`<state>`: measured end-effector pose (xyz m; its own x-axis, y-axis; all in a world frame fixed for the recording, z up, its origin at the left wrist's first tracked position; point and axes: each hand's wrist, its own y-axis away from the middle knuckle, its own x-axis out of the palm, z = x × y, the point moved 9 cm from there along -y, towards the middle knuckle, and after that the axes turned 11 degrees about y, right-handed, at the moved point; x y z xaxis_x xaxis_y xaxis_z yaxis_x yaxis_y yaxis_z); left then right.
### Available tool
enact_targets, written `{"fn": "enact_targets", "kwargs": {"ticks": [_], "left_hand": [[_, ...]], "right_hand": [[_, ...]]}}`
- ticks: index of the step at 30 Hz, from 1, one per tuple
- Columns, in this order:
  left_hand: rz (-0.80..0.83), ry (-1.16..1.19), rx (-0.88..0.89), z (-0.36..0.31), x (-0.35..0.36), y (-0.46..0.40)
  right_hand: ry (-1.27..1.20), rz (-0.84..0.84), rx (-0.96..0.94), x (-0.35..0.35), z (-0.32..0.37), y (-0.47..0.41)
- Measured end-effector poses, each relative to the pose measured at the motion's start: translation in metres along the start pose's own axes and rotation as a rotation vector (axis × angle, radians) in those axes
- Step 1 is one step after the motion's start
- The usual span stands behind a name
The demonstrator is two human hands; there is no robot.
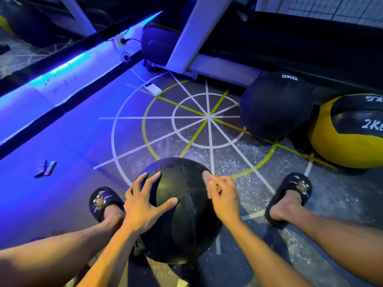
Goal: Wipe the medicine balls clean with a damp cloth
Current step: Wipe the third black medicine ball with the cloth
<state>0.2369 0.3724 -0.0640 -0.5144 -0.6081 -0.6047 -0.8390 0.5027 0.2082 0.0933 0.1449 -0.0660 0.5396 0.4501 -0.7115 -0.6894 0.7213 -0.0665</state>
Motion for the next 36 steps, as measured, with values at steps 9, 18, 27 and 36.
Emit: {"fn": "enact_targets", "kwargs": {"ticks": [9, 18, 27, 36], "left_hand": [[-0.008, -0.035, 0.023, -0.006, 0.007, 0.003], [-0.02, -0.039, 0.048, -0.009, 0.009, 0.009], [0.03, -0.02, 0.066, -0.007, 0.008, 0.016], [0.105, -0.056, 0.096, -0.01, 0.008, 0.018]], "right_hand": [[0.117, 0.098, -0.353, 0.015, 0.062, 0.006], [0.15, 0.221, -0.502, 0.028, 0.101, 0.017], [0.119, 0.176, 0.102, 0.036, 0.012, -0.057], [-0.016, 0.246, 0.021, 0.033, 0.009, -0.058]]}}
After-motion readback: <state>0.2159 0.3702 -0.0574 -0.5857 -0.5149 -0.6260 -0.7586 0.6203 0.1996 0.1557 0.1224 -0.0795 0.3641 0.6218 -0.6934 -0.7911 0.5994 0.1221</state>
